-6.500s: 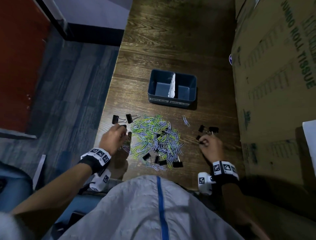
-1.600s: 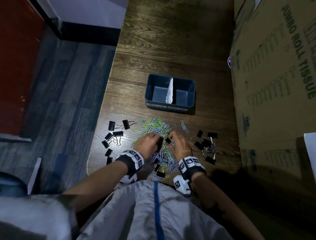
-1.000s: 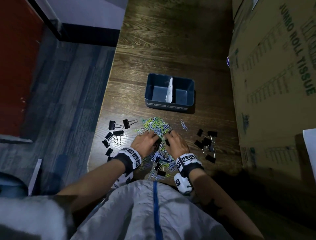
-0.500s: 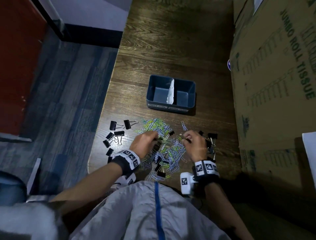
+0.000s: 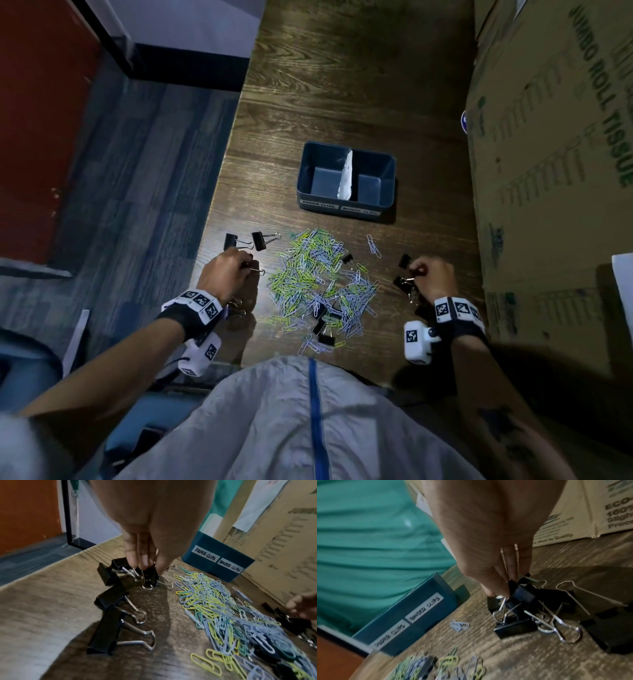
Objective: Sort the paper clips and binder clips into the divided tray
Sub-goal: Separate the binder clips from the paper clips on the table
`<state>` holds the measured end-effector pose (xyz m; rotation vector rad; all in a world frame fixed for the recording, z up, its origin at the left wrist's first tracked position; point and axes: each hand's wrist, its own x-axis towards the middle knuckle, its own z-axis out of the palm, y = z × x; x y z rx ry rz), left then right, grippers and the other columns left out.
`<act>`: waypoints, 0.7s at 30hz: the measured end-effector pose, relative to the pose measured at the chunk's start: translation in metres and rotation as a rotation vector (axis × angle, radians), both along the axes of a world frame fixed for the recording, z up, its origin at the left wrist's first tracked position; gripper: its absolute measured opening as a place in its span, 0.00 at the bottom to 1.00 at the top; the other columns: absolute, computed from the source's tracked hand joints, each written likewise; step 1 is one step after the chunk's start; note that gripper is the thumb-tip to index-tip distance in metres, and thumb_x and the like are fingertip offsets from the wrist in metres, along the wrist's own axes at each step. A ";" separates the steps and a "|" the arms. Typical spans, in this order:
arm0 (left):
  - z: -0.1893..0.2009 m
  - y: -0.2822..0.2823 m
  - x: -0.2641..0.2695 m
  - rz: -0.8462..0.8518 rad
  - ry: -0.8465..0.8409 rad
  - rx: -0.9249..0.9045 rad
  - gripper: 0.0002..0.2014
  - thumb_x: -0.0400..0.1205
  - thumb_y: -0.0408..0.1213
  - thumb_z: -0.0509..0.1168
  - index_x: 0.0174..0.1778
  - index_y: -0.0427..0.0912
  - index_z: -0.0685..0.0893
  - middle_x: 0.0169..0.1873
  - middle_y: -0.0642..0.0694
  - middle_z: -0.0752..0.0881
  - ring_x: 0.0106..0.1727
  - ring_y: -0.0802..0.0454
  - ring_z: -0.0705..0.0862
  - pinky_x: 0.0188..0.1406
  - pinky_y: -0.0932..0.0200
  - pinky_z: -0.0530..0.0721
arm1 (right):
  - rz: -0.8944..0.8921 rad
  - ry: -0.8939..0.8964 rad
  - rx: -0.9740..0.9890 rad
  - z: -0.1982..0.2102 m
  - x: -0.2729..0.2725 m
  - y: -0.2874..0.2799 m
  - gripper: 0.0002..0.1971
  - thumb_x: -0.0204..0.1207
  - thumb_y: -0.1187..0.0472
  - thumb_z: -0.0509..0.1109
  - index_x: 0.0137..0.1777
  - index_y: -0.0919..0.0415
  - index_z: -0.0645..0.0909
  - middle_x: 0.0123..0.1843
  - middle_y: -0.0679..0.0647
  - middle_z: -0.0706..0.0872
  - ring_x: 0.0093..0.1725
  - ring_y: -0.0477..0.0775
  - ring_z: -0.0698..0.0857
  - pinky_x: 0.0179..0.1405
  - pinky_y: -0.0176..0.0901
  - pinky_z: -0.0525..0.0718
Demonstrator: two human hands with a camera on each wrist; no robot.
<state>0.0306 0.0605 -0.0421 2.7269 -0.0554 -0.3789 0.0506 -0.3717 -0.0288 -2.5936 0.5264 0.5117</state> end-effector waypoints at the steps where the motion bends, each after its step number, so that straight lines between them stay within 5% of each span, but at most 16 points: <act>1: -0.001 0.000 -0.002 -0.003 -0.017 0.028 0.12 0.78 0.33 0.70 0.57 0.42 0.85 0.53 0.41 0.84 0.51 0.38 0.85 0.43 0.45 0.86 | 0.012 -0.018 -0.022 0.000 0.000 0.003 0.14 0.77 0.74 0.70 0.52 0.54 0.88 0.65 0.59 0.84 0.69 0.61 0.79 0.67 0.55 0.80; 4: 0.003 -0.015 -0.008 -0.108 -0.094 0.068 0.10 0.78 0.37 0.69 0.55 0.42 0.84 0.49 0.42 0.81 0.49 0.40 0.82 0.33 0.48 0.84 | 0.093 -0.107 -0.104 0.001 -0.001 0.021 0.10 0.78 0.69 0.72 0.55 0.54 0.86 0.64 0.56 0.82 0.69 0.61 0.75 0.68 0.58 0.78; 7: 0.003 -0.047 -0.021 -0.411 -0.128 0.064 0.15 0.76 0.39 0.74 0.56 0.41 0.83 0.47 0.44 0.82 0.44 0.46 0.83 0.34 0.57 0.81 | 0.197 -0.106 -0.097 -0.003 0.000 0.047 0.11 0.80 0.64 0.72 0.60 0.53 0.86 0.65 0.54 0.82 0.69 0.59 0.75 0.70 0.56 0.76; 11: 0.000 -0.092 -0.042 -0.846 -0.064 0.063 0.22 0.80 0.52 0.65 0.66 0.45 0.77 0.60 0.43 0.79 0.57 0.48 0.79 0.55 0.52 0.84 | 0.360 -0.026 0.004 -0.013 -0.001 0.081 0.16 0.82 0.64 0.70 0.69 0.54 0.83 0.72 0.54 0.78 0.75 0.59 0.74 0.75 0.55 0.75; 14: 0.001 -0.113 -0.048 -1.069 -0.005 0.135 0.29 0.77 0.58 0.62 0.72 0.49 0.71 0.66 0.44 0.74 0.61 0.49 0.74 0.57 0.52 0.79 | 0.400 -0.037 0.014 -0.020 -0.001 0.100 0.17 0.81 0.62 0.72 0.70 0.55 0.83 0.75 0.57 0.76 0.73 0.61 0.78 0.71 0.55 0.81; 21: 0.009 -0.135 -0.045 -1.161 -0.115 0.244 0.18 0.73 0.44 0.73 0.59 0.50 0.84 0.58 0.46 0.78 0.57 0.48 0.75 0.57 0.49 0.82 | 0.438 -0.015 -0.071 -0.032 -0.003 0.122 0.28 0.80 0.58 0.73 0.80 0.56 0.71 0.77 0.64 0.69 0.76 0.66 0.71 0.74 0.62 0.76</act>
